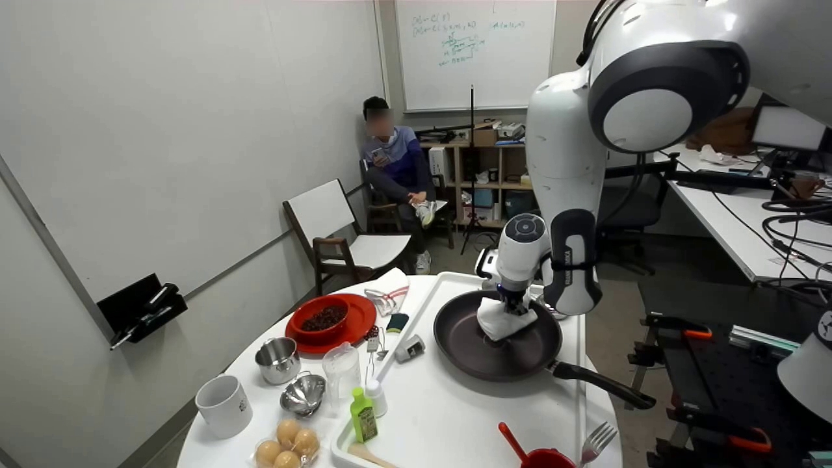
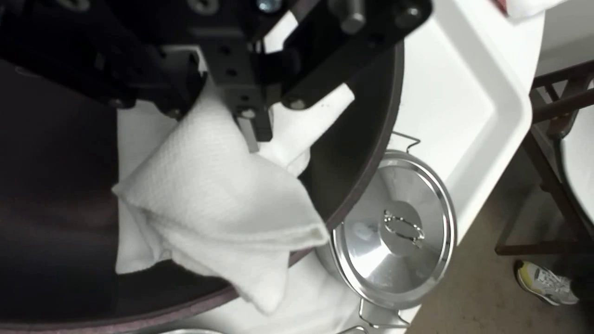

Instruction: Use the cloth to wipe the frying pan.

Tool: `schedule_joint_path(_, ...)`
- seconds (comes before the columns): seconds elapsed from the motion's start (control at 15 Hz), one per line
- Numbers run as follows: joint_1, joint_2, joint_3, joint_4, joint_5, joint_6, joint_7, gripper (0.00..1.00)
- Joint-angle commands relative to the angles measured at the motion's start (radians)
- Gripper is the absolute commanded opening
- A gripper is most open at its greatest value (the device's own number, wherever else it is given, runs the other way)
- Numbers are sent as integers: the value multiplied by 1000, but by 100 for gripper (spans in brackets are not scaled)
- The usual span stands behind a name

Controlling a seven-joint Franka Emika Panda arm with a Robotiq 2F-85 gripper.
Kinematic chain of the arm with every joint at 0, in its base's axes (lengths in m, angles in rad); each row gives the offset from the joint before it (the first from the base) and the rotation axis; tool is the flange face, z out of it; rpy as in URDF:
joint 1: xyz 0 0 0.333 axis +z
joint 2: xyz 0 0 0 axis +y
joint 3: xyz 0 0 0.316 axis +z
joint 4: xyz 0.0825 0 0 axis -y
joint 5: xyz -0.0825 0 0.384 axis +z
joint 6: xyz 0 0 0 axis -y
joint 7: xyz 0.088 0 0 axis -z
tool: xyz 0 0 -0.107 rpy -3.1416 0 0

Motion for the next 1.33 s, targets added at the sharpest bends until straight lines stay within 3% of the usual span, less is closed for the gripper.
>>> schedule_joint_path(0.0,2,34,8,57,29,-33,57,8)
schedule_joint_path(0.6,42,78,9,172,71,-76,171,8)
schedule_joint_path(1.27,147,101,3,173,68,-58,212,8)
